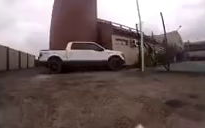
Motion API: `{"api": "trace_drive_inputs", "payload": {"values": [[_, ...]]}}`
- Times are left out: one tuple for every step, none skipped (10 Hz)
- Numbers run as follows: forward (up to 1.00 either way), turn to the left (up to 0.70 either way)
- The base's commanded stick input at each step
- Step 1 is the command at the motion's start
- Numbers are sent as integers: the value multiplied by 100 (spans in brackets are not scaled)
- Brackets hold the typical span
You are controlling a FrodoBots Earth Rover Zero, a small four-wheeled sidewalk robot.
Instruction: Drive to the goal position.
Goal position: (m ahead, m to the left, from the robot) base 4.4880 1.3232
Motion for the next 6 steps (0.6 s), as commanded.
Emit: {"api": "trace_drive_inputs", "payload": {"values": [[70, -35], [70, -34], [70, -20], [70, -9], [70, 0], [70, 0]]}}
